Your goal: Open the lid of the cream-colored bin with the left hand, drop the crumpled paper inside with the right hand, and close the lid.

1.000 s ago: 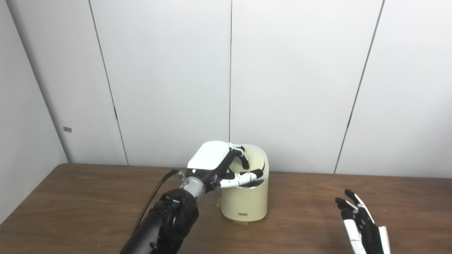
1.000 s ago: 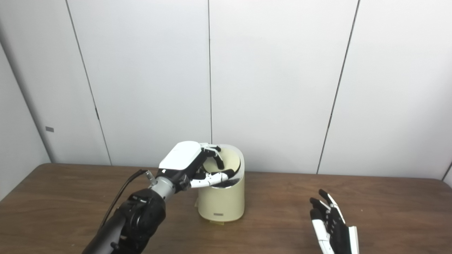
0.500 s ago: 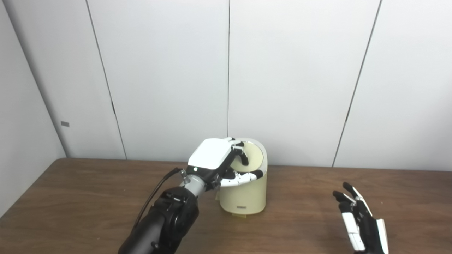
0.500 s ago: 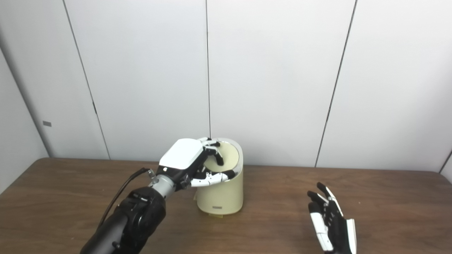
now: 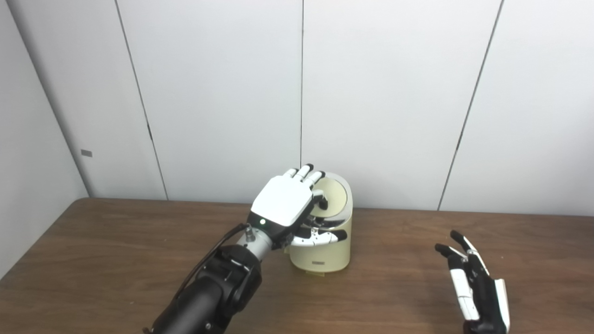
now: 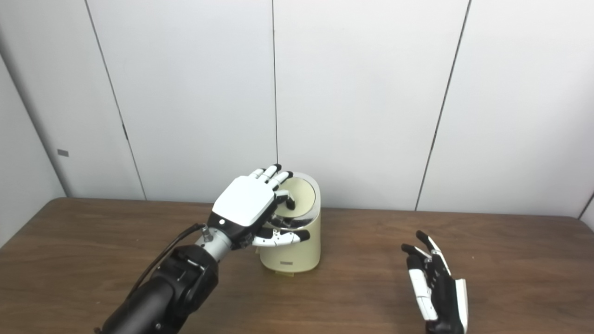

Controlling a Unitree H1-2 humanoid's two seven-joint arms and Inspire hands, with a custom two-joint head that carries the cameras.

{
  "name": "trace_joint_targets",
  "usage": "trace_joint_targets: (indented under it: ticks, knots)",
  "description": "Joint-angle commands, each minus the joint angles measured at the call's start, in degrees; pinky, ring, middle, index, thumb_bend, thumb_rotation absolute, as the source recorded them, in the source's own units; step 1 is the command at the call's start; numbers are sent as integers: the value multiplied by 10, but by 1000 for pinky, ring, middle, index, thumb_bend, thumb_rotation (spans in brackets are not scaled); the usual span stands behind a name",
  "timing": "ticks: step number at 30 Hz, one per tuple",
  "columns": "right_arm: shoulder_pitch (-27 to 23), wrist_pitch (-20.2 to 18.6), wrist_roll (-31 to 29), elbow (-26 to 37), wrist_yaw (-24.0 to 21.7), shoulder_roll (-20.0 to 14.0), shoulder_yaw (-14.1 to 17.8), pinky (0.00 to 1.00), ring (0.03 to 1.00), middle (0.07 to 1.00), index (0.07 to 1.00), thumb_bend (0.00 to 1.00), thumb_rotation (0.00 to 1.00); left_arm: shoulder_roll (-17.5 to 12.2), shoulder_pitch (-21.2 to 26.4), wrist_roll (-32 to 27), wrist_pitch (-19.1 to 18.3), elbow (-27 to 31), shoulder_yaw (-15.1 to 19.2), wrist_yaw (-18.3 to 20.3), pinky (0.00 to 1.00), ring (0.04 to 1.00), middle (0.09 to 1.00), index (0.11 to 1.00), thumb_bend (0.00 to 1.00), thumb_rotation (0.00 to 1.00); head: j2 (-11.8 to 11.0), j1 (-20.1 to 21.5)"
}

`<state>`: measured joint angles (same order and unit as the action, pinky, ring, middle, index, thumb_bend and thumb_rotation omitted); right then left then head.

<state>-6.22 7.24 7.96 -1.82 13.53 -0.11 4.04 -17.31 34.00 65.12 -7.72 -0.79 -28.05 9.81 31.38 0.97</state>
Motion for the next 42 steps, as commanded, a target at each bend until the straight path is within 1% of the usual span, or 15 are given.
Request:
trace_joint_targets:
  ticks: [1, 3, 5, 8, 13, 17, 22, 24, 26, 31, 33, 35, 40, 41, 42]
  knots:
    - [-20, 15, -2, 13, 0, -3, 5, 879, 811, 731, 853, 546, 859, -10, -2, 9, -16, 0, 13, 21, 951, 1000, 963, 705, 613, 914, 1, 0]
    - [-20, 10, 1, 14, -3, -6, 4, 878, 811, 729, 854, 541, 860, -2, -8, -8, -21, 6, 28, 14, 947, 1000, 959, 709, 601, 905, 1, -1]
    - [-20, -2, 8, 20, -8, -10, 0, 866, 797, 727, 854, 542, 860, 12, -19, -39, -22, 15, 55, -8, 906, 968, 929, 720, 572, 810, 2, -1]
    - [-19, -12, 17, 25, -13, -14, -4, 840, 782, 727, 852, 552, 852, 56, -47, -128, -27, 43, 122, -39, 844, 922, 896, 776, 520, 702, 2, -3]
    - [-18, -31, 25, 35, -20, -16, -12, 789, 771, 732, 838, 561, 843, 121, -84, -281, -28, 86, 216, -52, 827, 911, 914, 888, 504, 800, 2, -3]
    - [-16, -41, 29, 40, -25, -18, -18, 763, 771, 740, 819, 575, 846, 154, -105, -410, -10, 109, 273, -59, 856, 892, 909, 954, 452, 791, 1, -5]
    - [-17, -43, 26, 39, -31, -20, -17, 766, 779, 747, 813, 582, 846, 164, -133, -482, 2, 132, 306, -76, 818, 862, 895, 990, 499, 813, 1, -7]
    - [-18, -42, 19, 37, -35, -21, -16, 768, 783, 752, 822, 586, 845, 167, -158, -504, -1, 149, 318, -82, 827, 866, 887, 977, 474, 798, 1, -7]
    - [-19, -41, 7, 36, -41, -21, -14, 775, 790, 760, 834, 570, 832, 162, -187, -521, 8, 160, 327, -85, 850, 869, 887, 964, 437, 788, 3, -5]
    - [-22, -41, -30, 39, -61, -20, -9, 789, 816, 794, 857, 533, 788, 143, -258, -565, 14, 161, 346, -81, 871, 887, 898, 964, 500, 874, 5, 0]
    - [-21, -42, -25, 42, -64, -23, -13, 790, 825, 806, 862, 528, 802, 133, -280, -574, 10, 155, 347, -75, 884, 906, 907, 954, 451, 870, 5, 2]
    - [-17, -48, -17, 48, -68, -26, -17, 792, 833, 818, 868, 524, 842, 126, -300, -587, 2, 151, 346, -69, 932, 924, 924, 945, 449, 850, 9, 2]
    - [0, -93, -48, 83, -105, -32, -21, 866, 904, 905, 922, 515, 917, 122, -331, -656, 2, 139, 349, -49, 997, 994, 992, 995, 435, 841, 17, 7]
    - [4, -107, -59, 92, -115, -33, -21, 938, 955, 953, 959, 514, 947, 124, -338, -665, 4, 138, 349, -48, 1000, 999, 998, 999, 416, 902, 17, 7]
    - [8, -121, -68, 102, -123, -34, -21, 946, 961, 958, 962, 515, 949, 127, -345, -676, 6, 137, 349, -46, 1000, 999, 999, 999, 415, 909, 20, 9]
